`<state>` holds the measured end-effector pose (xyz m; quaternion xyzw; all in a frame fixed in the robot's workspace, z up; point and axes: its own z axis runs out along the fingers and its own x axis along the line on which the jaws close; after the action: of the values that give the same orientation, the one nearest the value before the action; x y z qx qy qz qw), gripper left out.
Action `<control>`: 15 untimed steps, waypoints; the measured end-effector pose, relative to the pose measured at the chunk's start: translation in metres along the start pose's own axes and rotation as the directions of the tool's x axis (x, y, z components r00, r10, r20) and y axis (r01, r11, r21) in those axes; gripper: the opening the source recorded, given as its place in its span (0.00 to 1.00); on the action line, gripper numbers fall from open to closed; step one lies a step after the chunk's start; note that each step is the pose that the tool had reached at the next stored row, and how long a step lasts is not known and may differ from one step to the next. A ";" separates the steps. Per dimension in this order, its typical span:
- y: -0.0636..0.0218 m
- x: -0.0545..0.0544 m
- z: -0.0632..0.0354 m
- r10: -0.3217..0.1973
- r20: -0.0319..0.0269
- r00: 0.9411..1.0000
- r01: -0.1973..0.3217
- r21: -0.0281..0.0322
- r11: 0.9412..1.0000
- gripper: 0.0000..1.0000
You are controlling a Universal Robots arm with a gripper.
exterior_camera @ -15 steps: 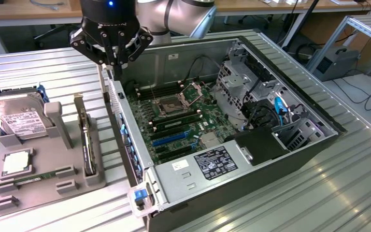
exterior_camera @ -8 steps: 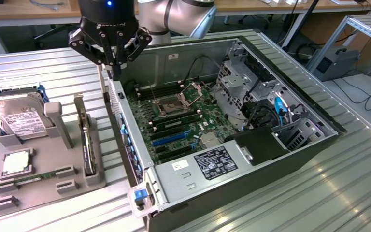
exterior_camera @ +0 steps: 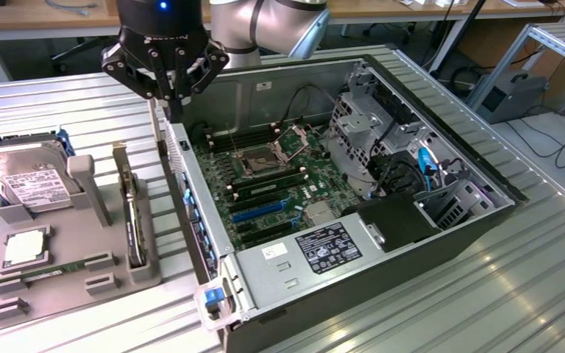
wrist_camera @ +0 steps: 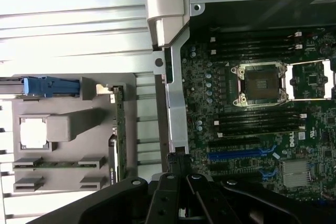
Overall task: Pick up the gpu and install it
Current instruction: 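Reach for the gpu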
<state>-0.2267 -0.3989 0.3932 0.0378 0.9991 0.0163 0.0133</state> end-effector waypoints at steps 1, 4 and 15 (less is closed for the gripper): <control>0.0000 0.000 0.0000 0.000 0.000 1.000 0.000 0.000 1.000 0.11; -0.0001 0.001 0.0000 0.000 0.000 1.000 0.000 0.000 1.000 0.11; -0.0003 0.004 -0.0001 0.000 0.000 1.000 0.000 0.001 1.000 0.11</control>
<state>-0.2304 -0.3989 0.3932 0.0378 0.9991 0.0157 0.0133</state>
